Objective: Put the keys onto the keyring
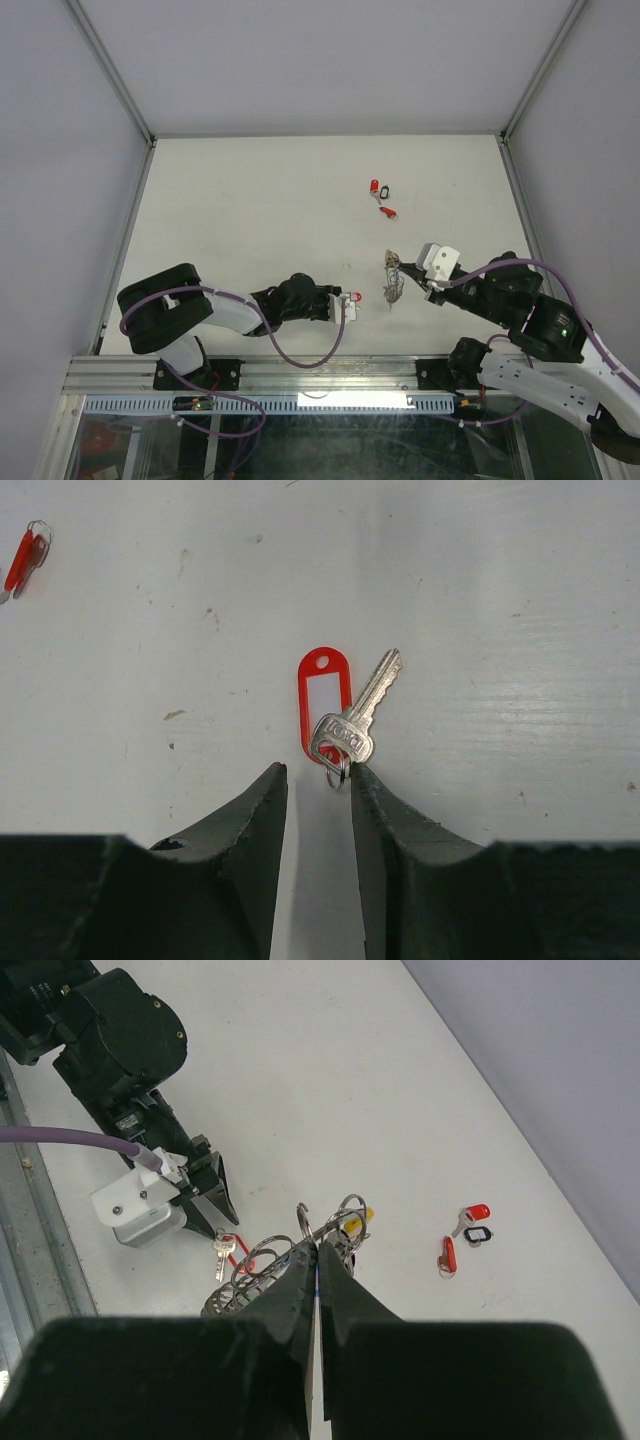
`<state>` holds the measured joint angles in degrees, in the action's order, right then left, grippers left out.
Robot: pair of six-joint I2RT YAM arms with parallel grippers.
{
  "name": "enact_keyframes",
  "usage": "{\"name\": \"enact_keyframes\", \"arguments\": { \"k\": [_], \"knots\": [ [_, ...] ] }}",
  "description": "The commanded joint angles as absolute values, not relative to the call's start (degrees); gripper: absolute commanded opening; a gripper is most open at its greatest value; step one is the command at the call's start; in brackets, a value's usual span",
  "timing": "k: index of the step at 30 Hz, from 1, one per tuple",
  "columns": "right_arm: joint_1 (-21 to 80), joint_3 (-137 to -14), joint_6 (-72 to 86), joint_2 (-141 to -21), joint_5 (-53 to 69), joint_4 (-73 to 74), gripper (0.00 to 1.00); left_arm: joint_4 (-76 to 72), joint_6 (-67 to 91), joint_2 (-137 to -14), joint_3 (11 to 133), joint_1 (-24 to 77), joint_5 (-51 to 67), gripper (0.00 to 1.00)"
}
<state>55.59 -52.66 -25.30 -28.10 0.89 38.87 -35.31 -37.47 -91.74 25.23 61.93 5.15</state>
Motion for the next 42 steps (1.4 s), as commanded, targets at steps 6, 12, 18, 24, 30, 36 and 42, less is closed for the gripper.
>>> {"name": "enact_keyframes", "arguments": {
  "k": [6,12,18,24,30,36,42],
  "knots": [
    [55.54,-54.56,-24.13,-27.11,1.05,35.88,0.0,-34.92,-38.65,-93.99,27.89,62.49,7.16,0.19],
    [55.54,-54.39,-24.08,-26.84,0.75,36.09,0.0,-33.31,-38.36,-93.65,28.39,62.49,7.64,0.04],
    [55.55,-54.25,-23.91,-26.53,0.82,36.31,0.0,-35.93,-34.6,-88.35,26.67,62.41,4.61,0.0],
    [55.55,-54.24,-23.88,-26.81,1.55,36.27,0.0,-37.27,-31.12,-79.83,24.81,62.31,3.57,0.0],
    [55.52,-54.26,-23.57,-27.27,3.66,35.54,0.0,-35.66,-29.82,-71.67,23.6,61.5,5.73,0.0],
    [55.55,-53.9,-22.66,-29.27,11.65,36.12,0.0,-30.99,-29.3,-60.87,23.88,60.14,10.14,0.0],
    [55.55,-53.87,-21.48,-33.07,19.26,34.96,0.0,-26.41,-27.55,-49.79,25.01,58.58,14.7,0.0]
  ]
}}
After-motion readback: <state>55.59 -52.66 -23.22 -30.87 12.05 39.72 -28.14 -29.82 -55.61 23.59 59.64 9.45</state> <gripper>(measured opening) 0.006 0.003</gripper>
